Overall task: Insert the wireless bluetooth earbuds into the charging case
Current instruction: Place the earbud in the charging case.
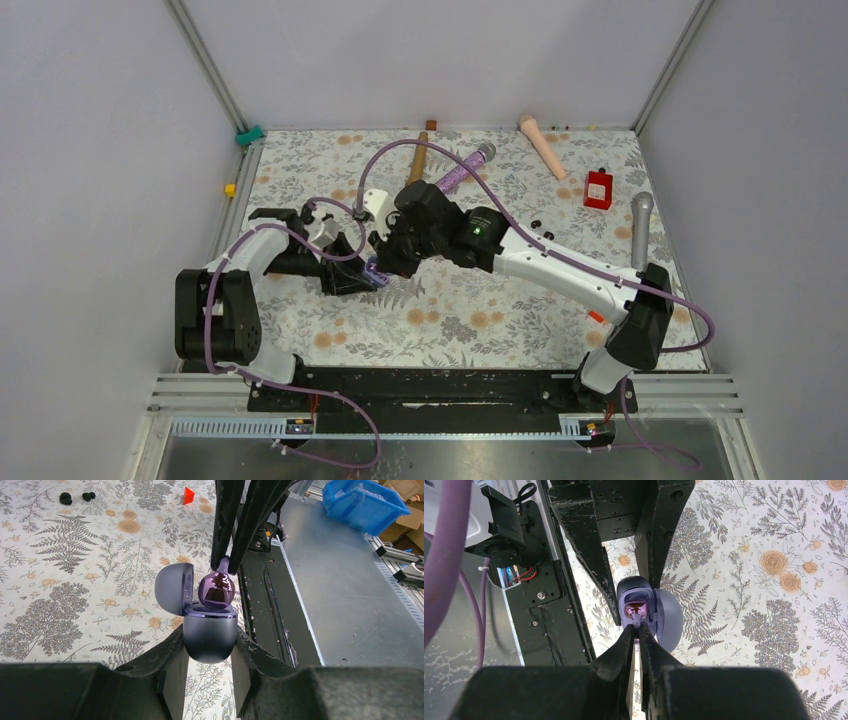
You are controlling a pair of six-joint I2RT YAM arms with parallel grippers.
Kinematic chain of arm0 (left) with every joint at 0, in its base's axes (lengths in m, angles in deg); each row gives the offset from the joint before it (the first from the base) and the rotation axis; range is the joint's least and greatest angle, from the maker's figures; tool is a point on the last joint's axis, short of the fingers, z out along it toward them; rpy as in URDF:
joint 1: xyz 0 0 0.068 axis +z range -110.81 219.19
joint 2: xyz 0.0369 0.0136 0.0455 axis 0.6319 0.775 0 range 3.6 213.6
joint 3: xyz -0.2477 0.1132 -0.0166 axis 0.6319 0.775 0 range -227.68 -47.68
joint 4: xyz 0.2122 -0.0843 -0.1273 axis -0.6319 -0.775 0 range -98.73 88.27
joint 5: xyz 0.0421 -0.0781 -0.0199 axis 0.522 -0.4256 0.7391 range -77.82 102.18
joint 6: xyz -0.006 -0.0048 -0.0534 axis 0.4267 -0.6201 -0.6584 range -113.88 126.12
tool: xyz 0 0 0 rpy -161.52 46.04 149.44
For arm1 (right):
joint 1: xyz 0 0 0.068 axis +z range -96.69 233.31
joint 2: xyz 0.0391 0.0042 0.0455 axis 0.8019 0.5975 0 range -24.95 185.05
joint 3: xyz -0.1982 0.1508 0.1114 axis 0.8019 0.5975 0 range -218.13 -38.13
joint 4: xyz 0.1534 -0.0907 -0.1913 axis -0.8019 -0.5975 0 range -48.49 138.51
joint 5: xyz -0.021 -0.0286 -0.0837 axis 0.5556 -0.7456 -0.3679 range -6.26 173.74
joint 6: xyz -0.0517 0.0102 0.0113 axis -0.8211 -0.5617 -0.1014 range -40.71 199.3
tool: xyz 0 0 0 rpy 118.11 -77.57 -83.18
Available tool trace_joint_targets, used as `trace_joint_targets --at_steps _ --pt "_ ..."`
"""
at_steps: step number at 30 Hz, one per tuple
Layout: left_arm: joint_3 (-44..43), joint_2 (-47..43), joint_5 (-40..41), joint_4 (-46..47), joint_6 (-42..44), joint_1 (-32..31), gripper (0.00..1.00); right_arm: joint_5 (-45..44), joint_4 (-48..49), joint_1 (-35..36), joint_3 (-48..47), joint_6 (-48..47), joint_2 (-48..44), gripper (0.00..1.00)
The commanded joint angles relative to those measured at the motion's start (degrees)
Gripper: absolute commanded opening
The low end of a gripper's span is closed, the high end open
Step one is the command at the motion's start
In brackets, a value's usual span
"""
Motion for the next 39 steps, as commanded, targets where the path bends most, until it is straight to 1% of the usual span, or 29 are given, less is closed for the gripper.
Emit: trace_joint_targets --at_steps 1,18,29,39 --pt "0.02 -2.13 -5.58 -2.28 2.65 -0.24 0.0 -0.66 0.33 0.35 -1.42 0.51 1.38 0.0" --pt "-0.01 -2.22 -5.13 -2.23 2.62 -0.83 0.0 1.05 0.29 0.5 -2.73 2.07 3.96 0.0" --pt "-0.14 -2.96 -5.13 -2.2 2.29 -0.87 0.0 0.48 0.21 1.93 -2.91 1.57 5.39 0.0" --pt "-0.23 -3.13 -5.0 -2.3 2.25 -0.66 0.0 0.61 -5.45 1.98 -7.2 -1.38 2.18 0.25"
